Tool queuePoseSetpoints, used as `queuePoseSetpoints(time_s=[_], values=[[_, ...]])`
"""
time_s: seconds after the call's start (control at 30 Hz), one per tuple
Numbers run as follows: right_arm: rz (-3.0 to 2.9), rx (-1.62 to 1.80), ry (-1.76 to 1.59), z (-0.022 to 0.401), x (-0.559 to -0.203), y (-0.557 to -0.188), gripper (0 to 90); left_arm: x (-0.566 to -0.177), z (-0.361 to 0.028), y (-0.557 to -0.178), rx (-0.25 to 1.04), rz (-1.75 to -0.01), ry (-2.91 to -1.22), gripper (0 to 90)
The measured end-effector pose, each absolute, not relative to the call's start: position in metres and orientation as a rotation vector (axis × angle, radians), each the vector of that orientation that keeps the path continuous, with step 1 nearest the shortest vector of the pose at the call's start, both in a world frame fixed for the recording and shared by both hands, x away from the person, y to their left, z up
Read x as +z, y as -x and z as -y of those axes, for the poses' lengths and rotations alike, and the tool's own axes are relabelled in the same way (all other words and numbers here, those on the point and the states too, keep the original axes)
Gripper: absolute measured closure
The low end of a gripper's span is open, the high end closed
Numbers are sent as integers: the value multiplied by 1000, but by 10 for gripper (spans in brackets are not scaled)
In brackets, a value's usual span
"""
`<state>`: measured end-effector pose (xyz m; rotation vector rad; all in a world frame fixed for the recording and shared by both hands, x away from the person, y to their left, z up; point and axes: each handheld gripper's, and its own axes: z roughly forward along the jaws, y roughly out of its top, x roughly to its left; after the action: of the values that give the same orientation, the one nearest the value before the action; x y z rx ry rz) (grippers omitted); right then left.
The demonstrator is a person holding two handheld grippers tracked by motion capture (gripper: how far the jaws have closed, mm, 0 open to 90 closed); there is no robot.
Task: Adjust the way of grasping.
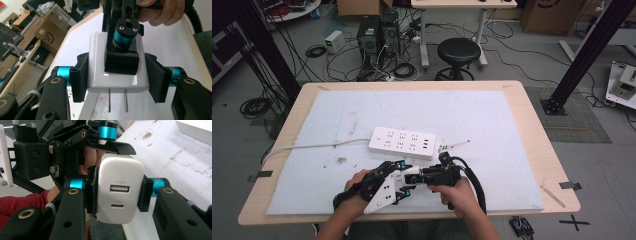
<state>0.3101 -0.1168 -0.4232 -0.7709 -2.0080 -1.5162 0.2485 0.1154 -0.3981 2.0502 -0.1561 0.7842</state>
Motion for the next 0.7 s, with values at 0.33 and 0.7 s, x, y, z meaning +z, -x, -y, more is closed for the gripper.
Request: queuePoseSetpoints(time_s=[0.33, 0.7], values=[[2047, -1542, 821, 130, -419, -312, 631, -385, -133, -248, 739, 23, -2022, 280], [2063, -1592, 834, 139, -409, -318, 631, -362, -192, -267, 671, -192, -1930, 243]])
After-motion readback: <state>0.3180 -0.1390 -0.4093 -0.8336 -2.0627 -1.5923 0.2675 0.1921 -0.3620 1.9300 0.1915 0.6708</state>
